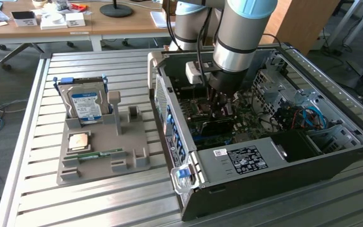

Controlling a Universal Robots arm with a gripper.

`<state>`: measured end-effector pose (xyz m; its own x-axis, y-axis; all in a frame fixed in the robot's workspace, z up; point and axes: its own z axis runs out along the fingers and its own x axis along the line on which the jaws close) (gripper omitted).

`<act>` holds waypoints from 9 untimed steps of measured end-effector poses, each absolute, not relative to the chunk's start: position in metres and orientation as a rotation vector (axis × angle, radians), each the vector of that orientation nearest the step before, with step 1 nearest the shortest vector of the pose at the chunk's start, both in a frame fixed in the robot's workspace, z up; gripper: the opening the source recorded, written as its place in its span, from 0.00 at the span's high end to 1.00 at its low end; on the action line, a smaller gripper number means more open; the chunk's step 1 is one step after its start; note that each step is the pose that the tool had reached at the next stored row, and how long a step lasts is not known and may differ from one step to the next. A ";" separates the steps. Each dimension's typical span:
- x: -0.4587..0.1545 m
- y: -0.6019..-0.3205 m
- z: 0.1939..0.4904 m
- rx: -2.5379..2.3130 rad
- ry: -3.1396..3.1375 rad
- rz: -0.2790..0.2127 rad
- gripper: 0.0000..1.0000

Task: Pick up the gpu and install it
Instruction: 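Press down on the gpu until it lock into place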

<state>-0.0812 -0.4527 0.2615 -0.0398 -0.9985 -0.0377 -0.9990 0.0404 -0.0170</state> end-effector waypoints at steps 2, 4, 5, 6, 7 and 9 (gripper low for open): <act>-0.081 -0.453 0.261 -2.149 2.237 0.022 0.89; -0.082 -0.454 0.261 -2.149 2.237 0.022 0.89; -0.082 -0.454 0.261 -2.149 2.237 0.022 0.89; -0.082 -0.454 0.261 -2.149 2.237 0.022 0.89; -0.082 -0.454 0.261 -2.149 2.237 0.022 0.89; -0.082 -0.454 0.261 -2.150 2.237 0.021 0.89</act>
